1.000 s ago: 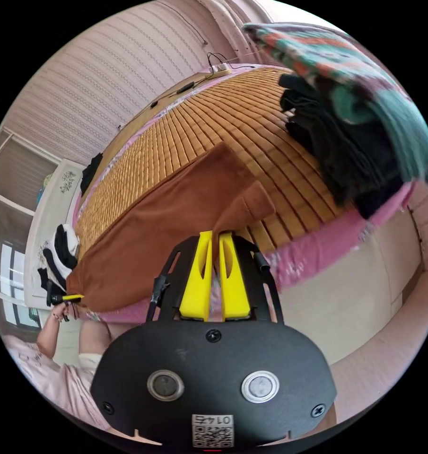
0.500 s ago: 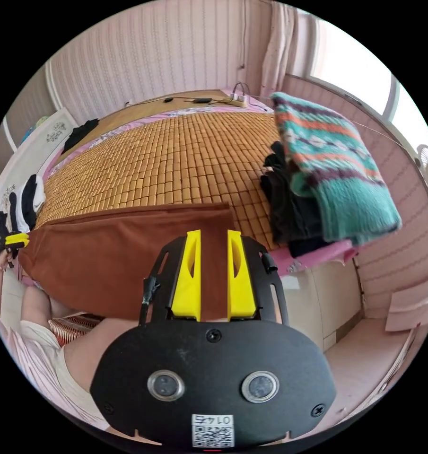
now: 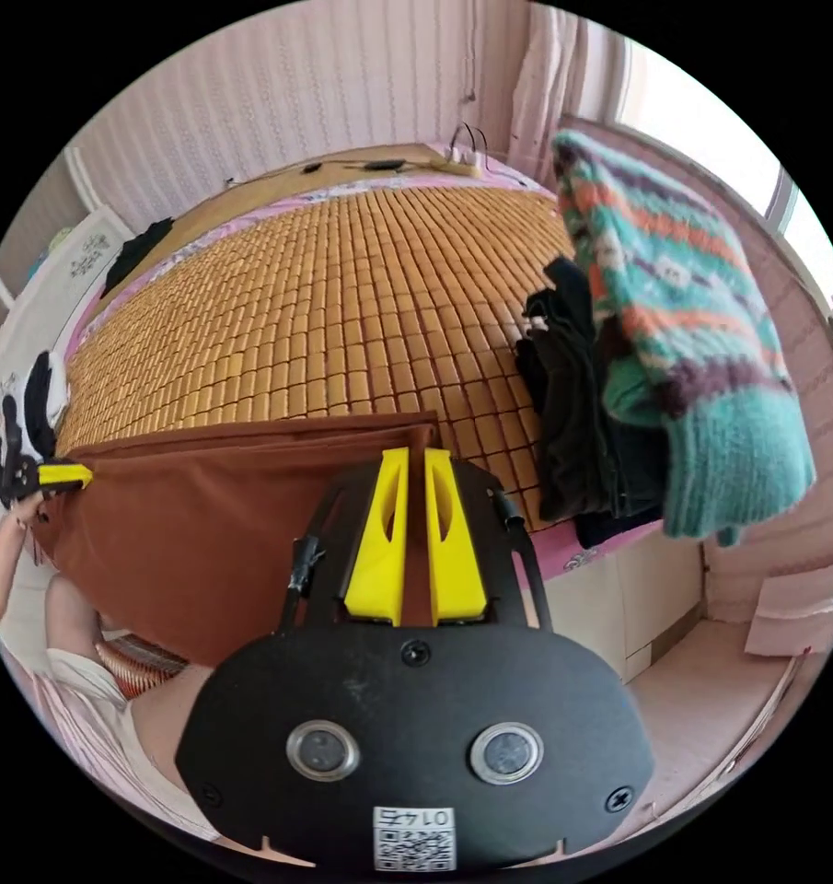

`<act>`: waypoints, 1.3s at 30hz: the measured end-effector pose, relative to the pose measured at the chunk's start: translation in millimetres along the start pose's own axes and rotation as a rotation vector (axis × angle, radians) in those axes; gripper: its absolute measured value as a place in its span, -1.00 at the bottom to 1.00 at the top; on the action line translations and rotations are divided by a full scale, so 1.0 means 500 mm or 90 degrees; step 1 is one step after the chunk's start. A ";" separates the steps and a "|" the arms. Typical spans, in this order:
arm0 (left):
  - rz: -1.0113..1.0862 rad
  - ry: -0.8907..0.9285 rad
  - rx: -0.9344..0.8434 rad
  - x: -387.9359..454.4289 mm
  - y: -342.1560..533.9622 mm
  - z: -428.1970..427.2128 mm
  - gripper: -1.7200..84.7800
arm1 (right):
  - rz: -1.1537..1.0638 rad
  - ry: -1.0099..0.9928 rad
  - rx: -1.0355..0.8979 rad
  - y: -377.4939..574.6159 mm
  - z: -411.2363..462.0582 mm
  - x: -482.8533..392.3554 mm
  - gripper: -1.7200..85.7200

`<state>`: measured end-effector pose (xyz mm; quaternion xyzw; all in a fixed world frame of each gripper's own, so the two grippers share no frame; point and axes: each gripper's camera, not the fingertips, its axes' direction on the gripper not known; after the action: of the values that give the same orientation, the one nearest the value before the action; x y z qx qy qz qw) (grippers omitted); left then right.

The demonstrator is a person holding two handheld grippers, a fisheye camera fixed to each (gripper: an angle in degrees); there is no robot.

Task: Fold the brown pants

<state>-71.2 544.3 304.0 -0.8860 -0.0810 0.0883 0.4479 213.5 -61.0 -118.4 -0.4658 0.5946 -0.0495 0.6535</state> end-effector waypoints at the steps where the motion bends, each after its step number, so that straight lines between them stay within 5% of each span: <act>1: 0.010 -0.005 0.010 0.004 0.004 -0.001 -0.97 | -0.006 -0.003 0.013 0.004 -0.017 0.000 -0.91; 10: -0.011 -0.055 0.135 0.013 0.069 -0.134 -0.98 | -0.012 -0.056 0.013 -0.060 -0.051 0.057 -0.91; 16: -0.069 -0.021 0.024 -0.027 0.014 -0.010 -0.98 | 0.120 0.009 -0.122 -0.067 0.138 0.103 -0.84; 21: -0.081 -0.055 0.032 -0.019 0.030 -0.006 -0.97 | 0.201 -0.008 0.004 0.102 0.024 0.168 -0.79; 27: -0.062 0.006 0.131 0.026 0.120 -0.081 -0.96 | 0.321 -0.190 -0.033 0.255 0.094 0.210 -0.71; 33: -0.043 0.044 0.057 0.079 0.164 -0.010 -0.95 | 0.339 -0.253 -0.042 0.246 0.132 0.209 -0.92; 39: -0.104 0.045 0.106 0.052 0.210 -0.028 -0.95 | 0.356 -0.262 -0.085 0.293 0.151 0.233 -0.94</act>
<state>-36.0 477.8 225.3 -0.8389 -0.1296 0.0262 0.5281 237.3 -9.3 -312.0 -0.3270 0.5566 0.2650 0.7163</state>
